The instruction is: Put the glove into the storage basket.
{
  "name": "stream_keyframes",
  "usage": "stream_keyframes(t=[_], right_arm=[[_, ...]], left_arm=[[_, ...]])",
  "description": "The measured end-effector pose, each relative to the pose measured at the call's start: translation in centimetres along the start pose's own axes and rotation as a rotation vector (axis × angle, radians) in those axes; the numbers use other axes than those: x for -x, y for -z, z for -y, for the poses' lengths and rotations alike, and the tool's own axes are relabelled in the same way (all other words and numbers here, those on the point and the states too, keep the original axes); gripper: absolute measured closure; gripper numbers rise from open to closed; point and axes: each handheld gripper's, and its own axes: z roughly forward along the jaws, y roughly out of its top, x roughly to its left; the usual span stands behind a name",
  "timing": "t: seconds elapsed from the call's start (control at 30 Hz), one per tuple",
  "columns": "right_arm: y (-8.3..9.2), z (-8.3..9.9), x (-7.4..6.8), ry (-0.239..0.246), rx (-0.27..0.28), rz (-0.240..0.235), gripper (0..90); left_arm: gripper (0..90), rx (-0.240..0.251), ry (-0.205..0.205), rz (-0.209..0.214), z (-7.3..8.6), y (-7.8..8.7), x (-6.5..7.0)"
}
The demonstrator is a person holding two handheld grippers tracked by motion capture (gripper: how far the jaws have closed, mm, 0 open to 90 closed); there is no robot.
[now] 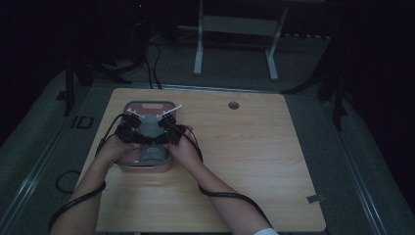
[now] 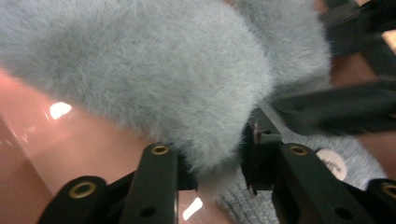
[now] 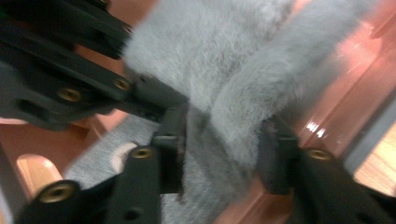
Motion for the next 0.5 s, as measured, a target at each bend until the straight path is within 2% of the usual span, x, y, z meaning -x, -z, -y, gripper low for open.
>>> stream_keyframes(t=[0.07,0.1,0.17,0.23,0.3,0.37,0.4,0.5], right_arm=[[0.3,0.1,0.2,0.015,-0.001,0.008,55.1],[0.4,0.3,0.4,0.017,0.003,-0.010,54.1],[0.6,0.4,0.4,0.029,-0.010,-0.006,51.6],[0.9,0.4,0.1,0.062,-0.004,0.006,47.6],[1.3,0.3,0.1,0.074,0.001,0.015,44.3],[1.8,0.2,0.4,0.077,0.028,-0.010,43.6],[2.2,0.2,0.8,0.069,0.054,-0.021,41.6],[3.1,0.1,1.1,0.053,0.078,-0.045,36.1]], left_arm=[[65.6,-0.026,0.022,-0.020,-0.3,-0.3,0.0],[63.2,-0.024,0.033,-0.019,-0.3,-0.4,-0.1],[59.9,-0.019,0.039,-0.023,-0.5,-0.4,0.0],[54.6,0.011,0.036,-0.042,-0.5,-0.3,0.1],[51.6,0.043,0.036,-0.047,-0.4,0.0,0.1],[47.3,0.081,0.027,-0.039,-0.2,0.3,0.2],[44.3,0.089,0.023,-0.045,-0.2,0.3,0.4],[34.9,0.104,0.015,-0.058,-0.1,0.7,0.8]])
